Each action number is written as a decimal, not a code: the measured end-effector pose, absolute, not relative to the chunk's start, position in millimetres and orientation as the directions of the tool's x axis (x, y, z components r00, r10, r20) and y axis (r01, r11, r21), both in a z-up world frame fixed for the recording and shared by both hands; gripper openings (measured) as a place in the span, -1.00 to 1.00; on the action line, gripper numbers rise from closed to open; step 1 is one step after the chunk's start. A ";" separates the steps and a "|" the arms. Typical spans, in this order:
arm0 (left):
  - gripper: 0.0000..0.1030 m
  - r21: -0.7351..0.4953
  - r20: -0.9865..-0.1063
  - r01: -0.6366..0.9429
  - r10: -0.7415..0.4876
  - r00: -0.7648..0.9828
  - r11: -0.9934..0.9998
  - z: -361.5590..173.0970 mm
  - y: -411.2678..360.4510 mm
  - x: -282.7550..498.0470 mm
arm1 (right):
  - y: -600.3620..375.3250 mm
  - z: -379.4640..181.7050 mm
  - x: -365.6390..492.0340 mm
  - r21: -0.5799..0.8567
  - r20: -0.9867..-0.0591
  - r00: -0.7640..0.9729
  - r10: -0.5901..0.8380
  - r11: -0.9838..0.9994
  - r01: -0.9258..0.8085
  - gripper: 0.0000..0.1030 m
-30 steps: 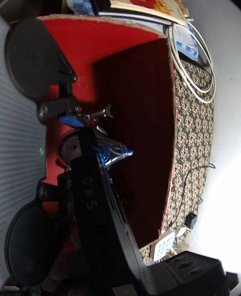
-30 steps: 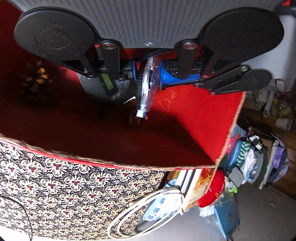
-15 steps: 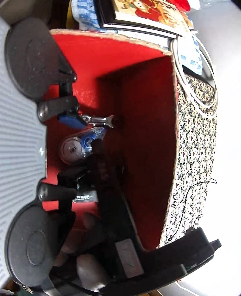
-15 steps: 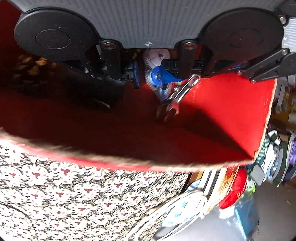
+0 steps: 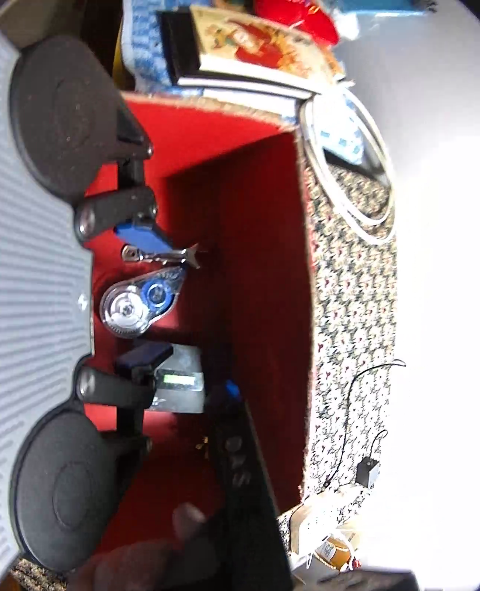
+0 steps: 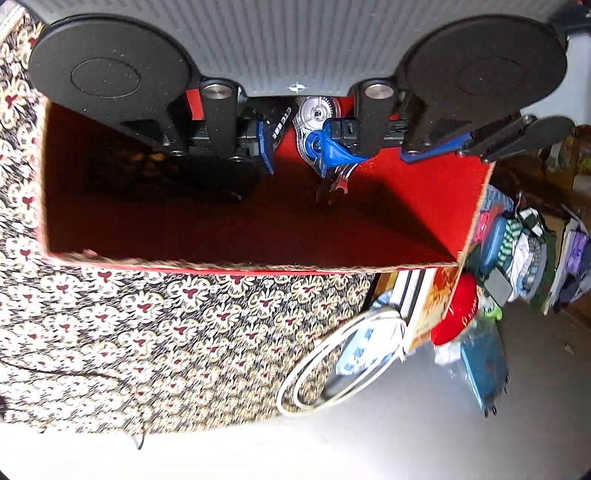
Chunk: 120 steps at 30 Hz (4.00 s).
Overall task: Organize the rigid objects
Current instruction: 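Open the right tool to drop the tape dispenser in the box, then withdraw the open right tool up out of the red box, then move the right tool toward the orange block beside the tape roll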
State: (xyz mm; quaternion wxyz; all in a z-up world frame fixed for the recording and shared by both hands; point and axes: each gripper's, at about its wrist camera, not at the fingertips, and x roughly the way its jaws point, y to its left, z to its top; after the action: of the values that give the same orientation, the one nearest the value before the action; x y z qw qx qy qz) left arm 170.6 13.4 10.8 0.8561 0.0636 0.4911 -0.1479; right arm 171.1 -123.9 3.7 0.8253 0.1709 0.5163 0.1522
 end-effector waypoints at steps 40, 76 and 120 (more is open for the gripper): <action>0.36 0.196 -0.736 0.113 0.070 0.673 0.974 64.7 32.6 52.9 | -106.2 42.0 8.3 0.368 -0.655 0.705 0.270 0.930 -0.014 -0.75; 0.37 0.192 -0.825 0.085 0.113 0.553 0.978 23.3 44.4 14.8 | -80.8 8.6 -21.3 0.399 -0.725 0.569 0.388 0.910 -0.112 -0.75; 0.39 -0.080 -0.880 0.403 -0.254 0.401 0.912 -54.0 80.1 -18.2 | -94.4 -56.0 -10.4 0.555 -0.789 0.355 0.502 0.830 0.058 -0.75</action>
State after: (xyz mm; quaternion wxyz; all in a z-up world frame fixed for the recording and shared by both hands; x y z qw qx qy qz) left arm -18.2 80.1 -54.0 0.8337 0.0730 0.5107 -0.1972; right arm -10.4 -94.4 -56.0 0.7826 0.2547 0.5500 0.1417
